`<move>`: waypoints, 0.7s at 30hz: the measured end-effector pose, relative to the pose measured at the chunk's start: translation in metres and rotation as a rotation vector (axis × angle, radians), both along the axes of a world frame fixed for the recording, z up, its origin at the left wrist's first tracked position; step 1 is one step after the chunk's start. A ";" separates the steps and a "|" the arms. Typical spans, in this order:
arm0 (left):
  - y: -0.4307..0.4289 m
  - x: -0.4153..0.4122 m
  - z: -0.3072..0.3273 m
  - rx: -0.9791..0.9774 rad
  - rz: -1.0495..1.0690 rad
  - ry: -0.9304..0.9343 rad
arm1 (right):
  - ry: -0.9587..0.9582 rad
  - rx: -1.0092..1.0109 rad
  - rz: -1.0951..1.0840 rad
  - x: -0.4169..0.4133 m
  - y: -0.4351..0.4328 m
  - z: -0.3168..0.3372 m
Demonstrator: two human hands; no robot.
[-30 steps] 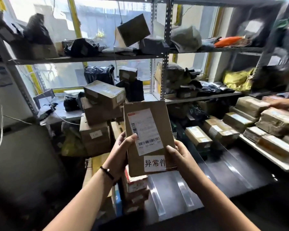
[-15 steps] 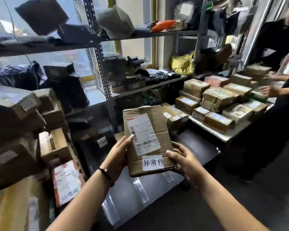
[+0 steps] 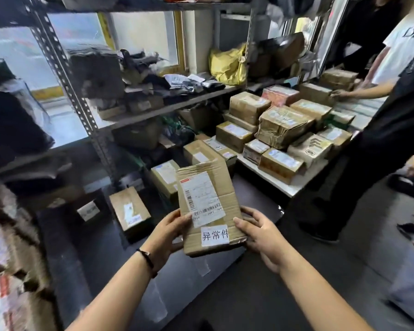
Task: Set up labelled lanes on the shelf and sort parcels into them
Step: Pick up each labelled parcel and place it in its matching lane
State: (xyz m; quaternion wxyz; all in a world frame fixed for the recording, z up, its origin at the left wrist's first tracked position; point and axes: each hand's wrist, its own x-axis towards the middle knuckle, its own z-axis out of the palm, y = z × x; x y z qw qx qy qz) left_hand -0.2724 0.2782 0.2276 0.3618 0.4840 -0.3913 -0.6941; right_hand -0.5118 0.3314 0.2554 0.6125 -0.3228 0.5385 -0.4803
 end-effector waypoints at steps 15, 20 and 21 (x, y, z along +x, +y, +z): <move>-0.162 -0.088 -0.034 0.119 0.044 -0.043 | 0.145 0.231 0.077 -0.095 -0.193 -0.035; -0.206 -0.119 -0.046 0.176 0.147 -0.139 | 0.133 0.297 0.119 -0.148 -0.247 -0.061; -0.212 -0.123 -0.047 0.193 0.168 -0.142 | 0.140 0.314 0.126 -0.158 -0.256 -0.067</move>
